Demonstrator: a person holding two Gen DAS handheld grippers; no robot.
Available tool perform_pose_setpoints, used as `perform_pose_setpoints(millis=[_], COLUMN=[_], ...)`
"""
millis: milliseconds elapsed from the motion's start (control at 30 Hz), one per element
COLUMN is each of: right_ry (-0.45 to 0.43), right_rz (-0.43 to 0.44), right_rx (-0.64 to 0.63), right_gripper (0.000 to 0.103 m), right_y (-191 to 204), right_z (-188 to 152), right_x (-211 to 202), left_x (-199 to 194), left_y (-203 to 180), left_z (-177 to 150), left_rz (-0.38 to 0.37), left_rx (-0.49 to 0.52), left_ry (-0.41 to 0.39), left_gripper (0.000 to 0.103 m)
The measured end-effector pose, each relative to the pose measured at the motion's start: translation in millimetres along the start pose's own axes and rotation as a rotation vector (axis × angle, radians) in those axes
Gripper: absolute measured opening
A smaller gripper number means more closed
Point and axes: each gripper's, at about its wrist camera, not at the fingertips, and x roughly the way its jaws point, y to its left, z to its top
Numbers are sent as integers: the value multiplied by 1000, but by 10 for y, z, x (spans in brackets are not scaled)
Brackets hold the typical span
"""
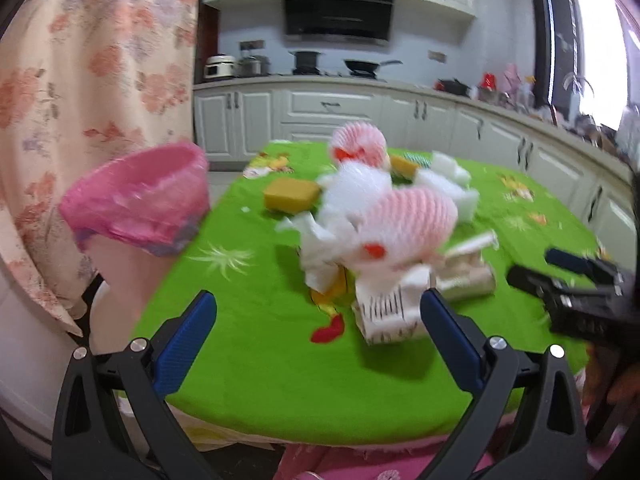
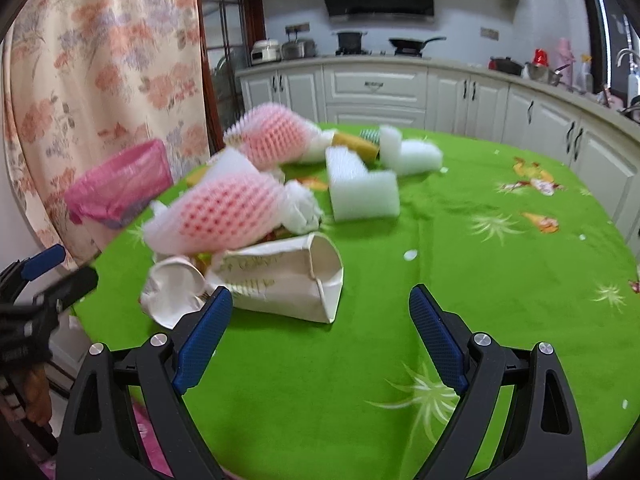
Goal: Collect trash
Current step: 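Grasp the paper cup with the right gripper while the left gripper grasps a pink foam net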
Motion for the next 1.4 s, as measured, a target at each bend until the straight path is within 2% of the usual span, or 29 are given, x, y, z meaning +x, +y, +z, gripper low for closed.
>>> perform_pose_setpoints(millis=[133, 300, 500, 600, 800, 1033, 1100, 1133, 1200, 1267, 1333, 1400], right_ry=[61, 129, 179, 192, 193, 181, 189, 190, 187, 183, 185, 186], right_rz=[13, 28, 78, 97, 129, 147, 178, 183, 200, 215, 241, 250], right_rx=[15, 2, -5, -14, -3, 11, 13, 9, -11, -35, -45, -63], right_gripper=[84, 84, 84, 84, 84, 84, 84, 83, 74, 66, 53, 30], right_y=[-89, -98, -48, -41, -47, -159, -174, -166, -134, -100, -85, -58], right_z=[3, 90, 250, 359, 608, 707, 697, 698, 703, 704, 690, 670], right_x=[215, 454, 663, 775, 914, 862, 884, 889, 900, 908, 925, 940], left_x=[175, 339, 513, 608, 848, 824, 853, 868, 861, 808, 741, 688], left_y=[-32, -90, -364, -404, -300, -279, -303, -318, -306, -308, -315, -313], left_z=[-103, -151, -142, -113, 94, 298, 311, 316, 321, 346, 366, 384], left_rz=[-26, -50, -98, -107, -107, -174, -191, -196, -211, -214, -207, -200], left_rx=[21, 49, 140, 144, 96, 137, 155, 157, 141, 139, 158, 169], left_ry=[49, 93, 130, 158, 204, 194, 202, 208, 217, 208, 196, 185], left_gripper=[98, 93, 86, 78, 73, 72, 67, 61, 57, 57, 57, 57])
